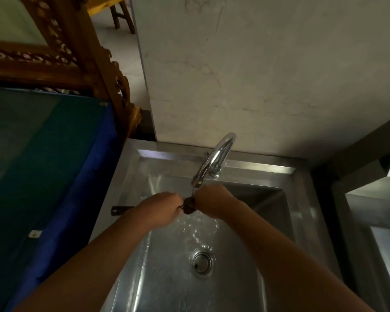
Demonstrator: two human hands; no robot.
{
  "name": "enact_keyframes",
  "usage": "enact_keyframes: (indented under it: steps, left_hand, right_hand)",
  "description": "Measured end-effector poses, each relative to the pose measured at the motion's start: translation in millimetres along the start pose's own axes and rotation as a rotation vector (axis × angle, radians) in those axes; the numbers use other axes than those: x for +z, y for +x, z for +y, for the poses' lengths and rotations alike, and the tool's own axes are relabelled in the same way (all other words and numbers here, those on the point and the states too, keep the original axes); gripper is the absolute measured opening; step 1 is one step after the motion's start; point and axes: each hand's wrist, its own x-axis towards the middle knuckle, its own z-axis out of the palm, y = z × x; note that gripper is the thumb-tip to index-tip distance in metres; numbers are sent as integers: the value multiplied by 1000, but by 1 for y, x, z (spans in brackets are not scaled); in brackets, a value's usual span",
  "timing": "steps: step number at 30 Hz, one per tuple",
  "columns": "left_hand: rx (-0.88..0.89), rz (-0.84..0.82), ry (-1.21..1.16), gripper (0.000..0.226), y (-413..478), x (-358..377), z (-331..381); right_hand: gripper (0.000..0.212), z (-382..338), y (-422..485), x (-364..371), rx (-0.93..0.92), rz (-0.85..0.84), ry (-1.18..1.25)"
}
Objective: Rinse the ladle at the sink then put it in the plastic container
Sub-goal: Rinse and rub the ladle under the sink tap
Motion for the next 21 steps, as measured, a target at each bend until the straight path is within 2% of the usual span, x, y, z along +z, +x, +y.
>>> enact_keyframes:
  steps: [2, 4, 6, 7, 9, 11, 13, 15, 17, 21]
  left_hand:
    - [-20, 5, -10, 18, -2, 2, 4]
    - [-67, 115, -178, 22, -4, 11, 6]
    - [-177, 283, -461, 30, -4, 22, 12]
    - [-256, 341, -666, 30, -3, 26, 18]
    - [-412, 372, -1112, 33, -1, 33, 31]
    - [-552, 352, -1495, 34, 2, 44, 38]
    - [-674, 362, -1722, 34, 10, 54, 40]
    - [-746, 396, -1757, 39, 15, 58, 43]
    - [-740, 398, -1794, 37, 15, 59, 48]
    - [-627, 120, -2086, 35, 9, 58, 44]
  right_hand:
    - [13, -3, -6, 6, 37, 57, 20]
    - [14, -4, -10, 14, 155, 215, 222]
    - [16, -14, -15, 19, 337, 434, 659]
    - [17, -23, -18, 20, 406, 488, 912]
    - [24, -48, -25, 21, 484, 454, 1419]
    - [39, -74, -33, 27, 506, 348, 1734]
    - [50, -92, -38, 34, 530, 305, 1751]
    - [51, -98, -43, 44, 542, 336, 1701]
    - [48, -94, -48, 52, 540, 373, 1565]
    - [53, -73, -59, 61, 514, 307, 1458]
